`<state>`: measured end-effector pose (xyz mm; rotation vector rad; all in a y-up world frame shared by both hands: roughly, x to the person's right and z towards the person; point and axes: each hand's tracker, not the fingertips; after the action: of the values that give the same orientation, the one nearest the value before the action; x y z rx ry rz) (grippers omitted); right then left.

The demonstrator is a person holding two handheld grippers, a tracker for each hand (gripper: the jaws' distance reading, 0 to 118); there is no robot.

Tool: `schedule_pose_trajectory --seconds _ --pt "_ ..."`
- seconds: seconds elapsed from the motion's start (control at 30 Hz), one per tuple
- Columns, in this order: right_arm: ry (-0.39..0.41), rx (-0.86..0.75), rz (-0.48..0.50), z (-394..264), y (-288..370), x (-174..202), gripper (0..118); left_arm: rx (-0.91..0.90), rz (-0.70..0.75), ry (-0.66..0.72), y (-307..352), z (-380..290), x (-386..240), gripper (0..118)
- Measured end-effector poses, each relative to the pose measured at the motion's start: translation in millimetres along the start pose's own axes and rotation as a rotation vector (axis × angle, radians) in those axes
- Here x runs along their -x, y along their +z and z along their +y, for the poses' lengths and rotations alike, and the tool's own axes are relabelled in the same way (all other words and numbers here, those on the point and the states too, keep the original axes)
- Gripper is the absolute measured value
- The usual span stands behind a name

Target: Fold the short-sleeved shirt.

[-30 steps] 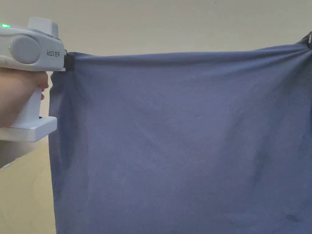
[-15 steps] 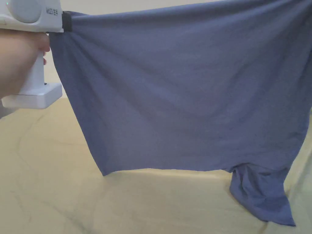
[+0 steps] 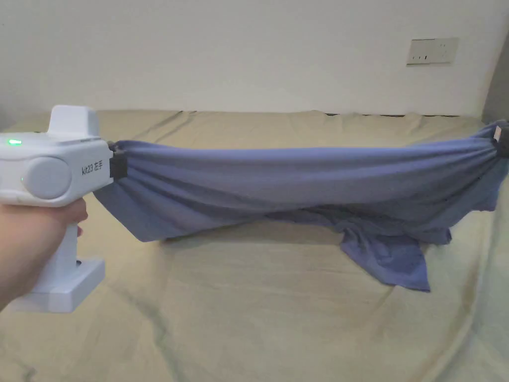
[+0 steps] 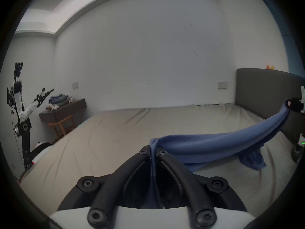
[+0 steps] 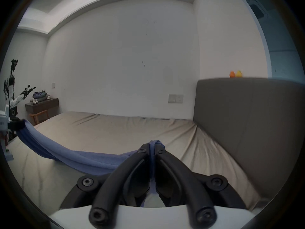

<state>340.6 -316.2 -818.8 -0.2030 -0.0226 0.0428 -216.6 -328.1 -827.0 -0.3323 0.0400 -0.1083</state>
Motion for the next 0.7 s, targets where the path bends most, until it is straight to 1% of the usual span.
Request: schedule_pose_trajectory --seconds 0.03,0.07,0.1,0.17,0.2,0.23,0.27,0.33,0.43,0.47,0.63,0.7 --pt "-0.053 0.05 0.019 -14 16 -3 4 0.012 -0.018 0.033 14 -14 2 3" --pt "-0.028 0.037 0.015 -23 34 -4 4 0.025 -0.031 0.073 27 -27 4 3" --pt "-0.025 0.038 0.024 -34 52 -6 4 0.049 -0.039 0.086 42 -40 4 3" --pt "-0.018 0.061 0.033 -51 91 -6 4 0.054 -0.045 0.051 74 -67 2 3" --pt "-0.026 0.063 0.036 -59 112 -8 4 0.071 -0.052 0.032 90 -80 0 3" --pt "-0.048 0.069 0.042 -69 134 -9 4 0.07 -0.061 0.043 109 -92 -1 3" --pt "-0.053 0.074 0.044 -74 150 -9 4 0.087 -0.08 0.056 126 -101 0 3" --pt "-0.012 0.076 0.043 -92 196 -7 4 0.082 -0.114 0.105 168 -125 5 3" --pt "0.025 0.096 0.079 -113 251 -7 4 0.116 -0.129 0.091 209 -157 14 3" --pt "0.032 0.098 0.086 -119 268 -7 4 0.128 -0.141 0.063 224 -167 16 3" --pt "0.052 0.139 0.118 -148 332 -10 4 0.145 -0.177 0.043 281 -201 29 3" --pt "0.08 0.166 0.137 -161 347 -10 4 0.166 -0.197 0.037 297 -213 35 3"
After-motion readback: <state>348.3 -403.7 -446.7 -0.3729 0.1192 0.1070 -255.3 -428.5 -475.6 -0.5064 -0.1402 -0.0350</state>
